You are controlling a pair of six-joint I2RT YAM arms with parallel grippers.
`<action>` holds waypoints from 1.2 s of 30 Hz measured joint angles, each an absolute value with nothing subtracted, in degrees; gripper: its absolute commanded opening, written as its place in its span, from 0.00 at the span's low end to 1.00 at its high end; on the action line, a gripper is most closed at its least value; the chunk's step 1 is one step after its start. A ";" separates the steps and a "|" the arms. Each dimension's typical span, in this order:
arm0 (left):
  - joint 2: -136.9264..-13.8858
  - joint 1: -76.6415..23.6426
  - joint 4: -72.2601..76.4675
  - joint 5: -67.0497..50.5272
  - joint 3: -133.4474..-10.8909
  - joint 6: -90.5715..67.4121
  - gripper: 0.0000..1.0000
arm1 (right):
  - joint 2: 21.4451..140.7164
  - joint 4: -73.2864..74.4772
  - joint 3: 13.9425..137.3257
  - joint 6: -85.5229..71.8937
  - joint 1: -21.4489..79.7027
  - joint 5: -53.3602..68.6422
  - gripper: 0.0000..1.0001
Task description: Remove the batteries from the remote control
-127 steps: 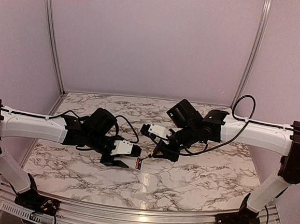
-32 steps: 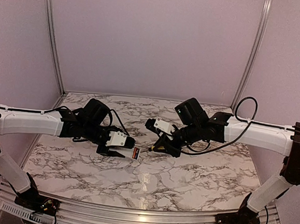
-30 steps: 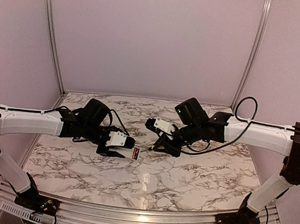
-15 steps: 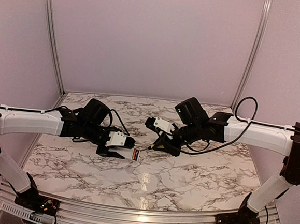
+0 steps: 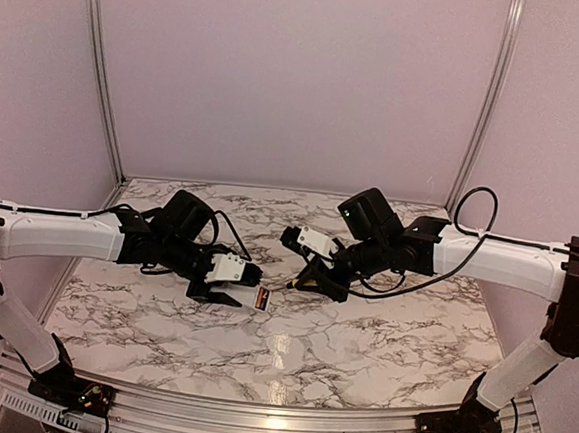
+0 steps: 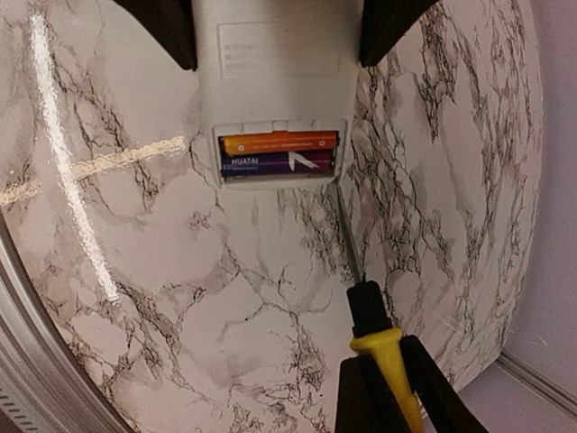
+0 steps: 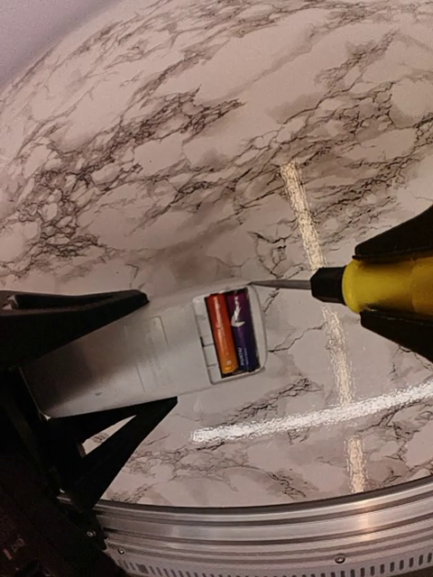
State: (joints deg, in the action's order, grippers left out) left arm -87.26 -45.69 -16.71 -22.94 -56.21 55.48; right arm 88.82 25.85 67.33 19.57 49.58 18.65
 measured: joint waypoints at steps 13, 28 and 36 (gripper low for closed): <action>-88.18 -45.76 -16.97 -24.18 -56.49 55.00 0.00 | 84.12 23.38 65.95 21.34 49.58 18.24 0.00; -88.49 -45.76 -21.71 -29.69 -61.01 54.52 0.00 | 78.50 20.18 58.54 30.00 49.82 19.05 0.00; -88.49 -45.76 -22.20 -30.50 -61.01 54.17 0.00 | 78.50 20.10 58.46 31.62 50.35 20.12 0.00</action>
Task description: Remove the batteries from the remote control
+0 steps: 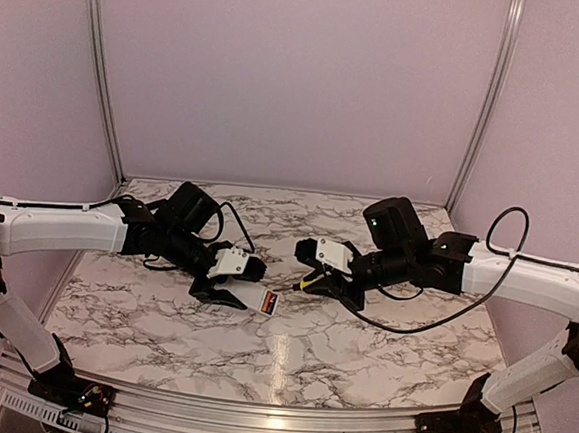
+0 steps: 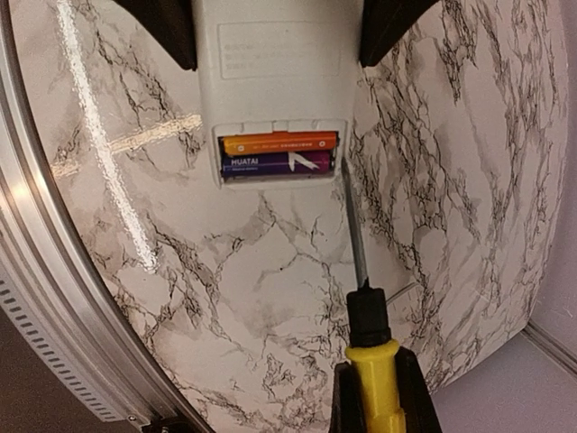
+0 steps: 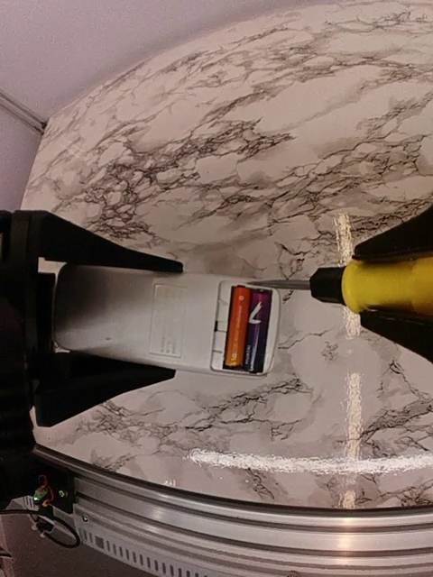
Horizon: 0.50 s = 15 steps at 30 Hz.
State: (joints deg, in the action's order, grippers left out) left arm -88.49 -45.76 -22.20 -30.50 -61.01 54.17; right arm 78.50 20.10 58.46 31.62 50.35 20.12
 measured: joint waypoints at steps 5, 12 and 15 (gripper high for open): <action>-88.49 -45.76 -22.20 -30.61 -61.01 54.15 0.00 | 78.63 20.08 58.46 31.62 51.13 20.53 0.00; -88.49 -45.76 -22.20 -30.57 -61.01 54.15 0.00 | 79.55 19.62 58.43 31.53 51.70 19.75 0.00; -88.49 -45.74 -22.20 -30.57 -61.01 54.15 0.00 | 79.61 19.16 58.39 31.53 51.75 18.81 0.00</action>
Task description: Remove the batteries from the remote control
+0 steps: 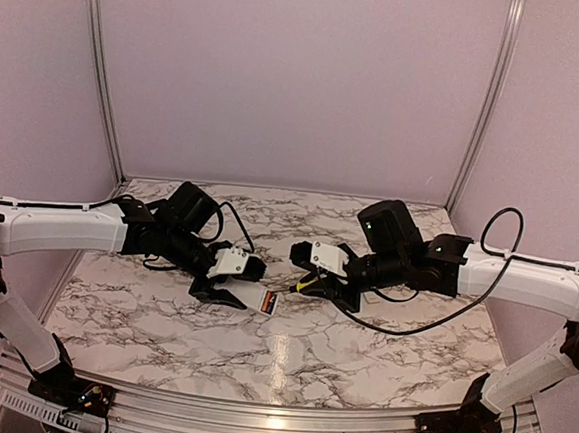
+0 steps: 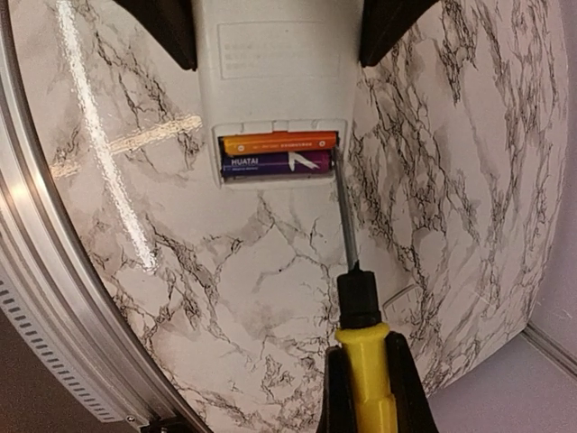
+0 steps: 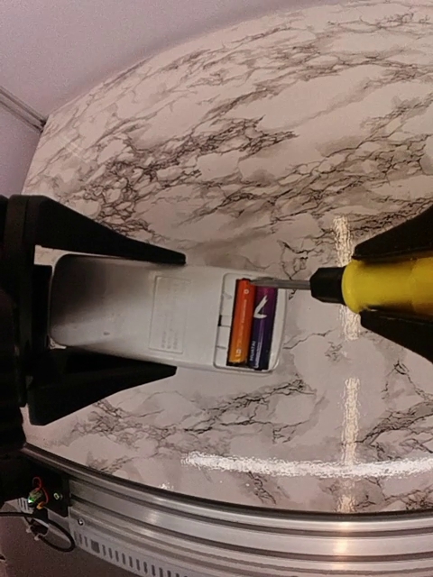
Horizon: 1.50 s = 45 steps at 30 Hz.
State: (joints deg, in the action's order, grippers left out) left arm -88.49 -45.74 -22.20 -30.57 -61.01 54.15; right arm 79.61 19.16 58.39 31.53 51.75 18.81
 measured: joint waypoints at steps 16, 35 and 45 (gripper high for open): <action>-88.49 -45.76 -22.17 -30.11 -61.01 54.17 0.00 | 79.61 18.46 57.91 31.33 51.90 17.63 0.00; -88.79 -45.76 -23.00 -28.47 -59.94 54.13 0.00 | 82.87 17.82 58.02 29.43 51.90 19.62 0.00; -88.79 -45.65 -21.41 -26.61 -57.74 52.40 0.00 | 86.80 17.63 59.55 27.49 51.46 22.00 0.00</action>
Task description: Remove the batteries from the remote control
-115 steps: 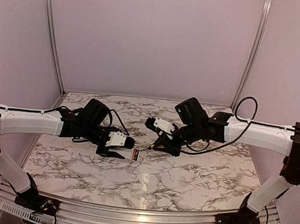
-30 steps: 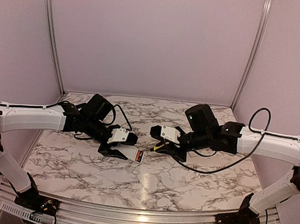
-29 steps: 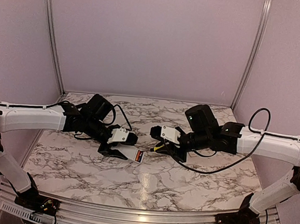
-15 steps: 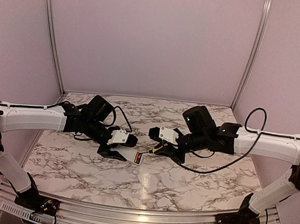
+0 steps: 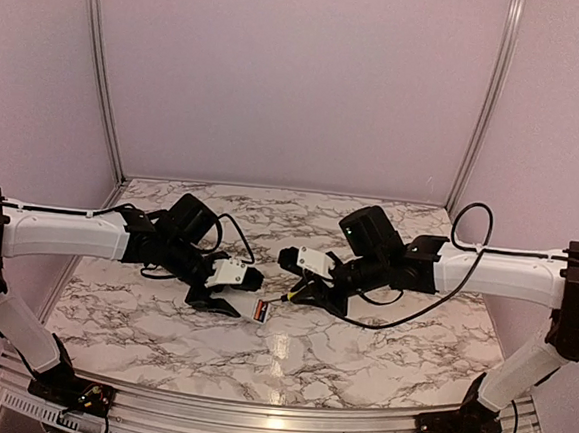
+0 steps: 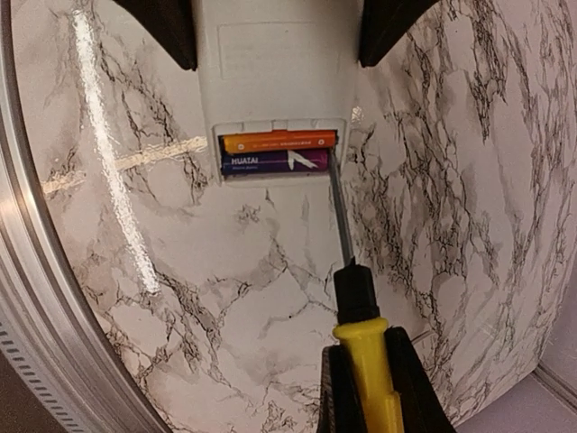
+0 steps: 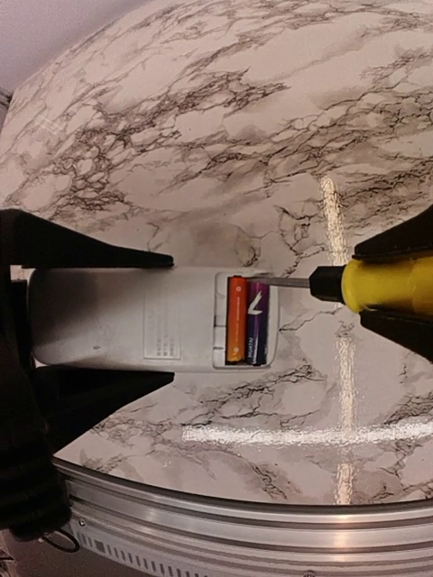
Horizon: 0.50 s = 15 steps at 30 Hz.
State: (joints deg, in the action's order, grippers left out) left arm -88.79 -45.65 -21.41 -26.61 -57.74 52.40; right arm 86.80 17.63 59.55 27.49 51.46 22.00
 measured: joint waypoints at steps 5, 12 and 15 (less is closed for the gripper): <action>-88.79 -45.08 -21.06 -26.24 -57.21 51.59 0.00 | 88.53 16.82 60.20 26.98 51.11 22.76 0.00; -88.82 -44.05 -20.69 -25.41 -56.05 51.64 0.00 | 91.46 15.05 61.08 26.52 50.81 24.05 0.00; -88.84 -43.59 -20.58 -25.30 -55.70 51.79 0.00 | 92.42 14.41 61.41 26.39 50.76 24.43 0.00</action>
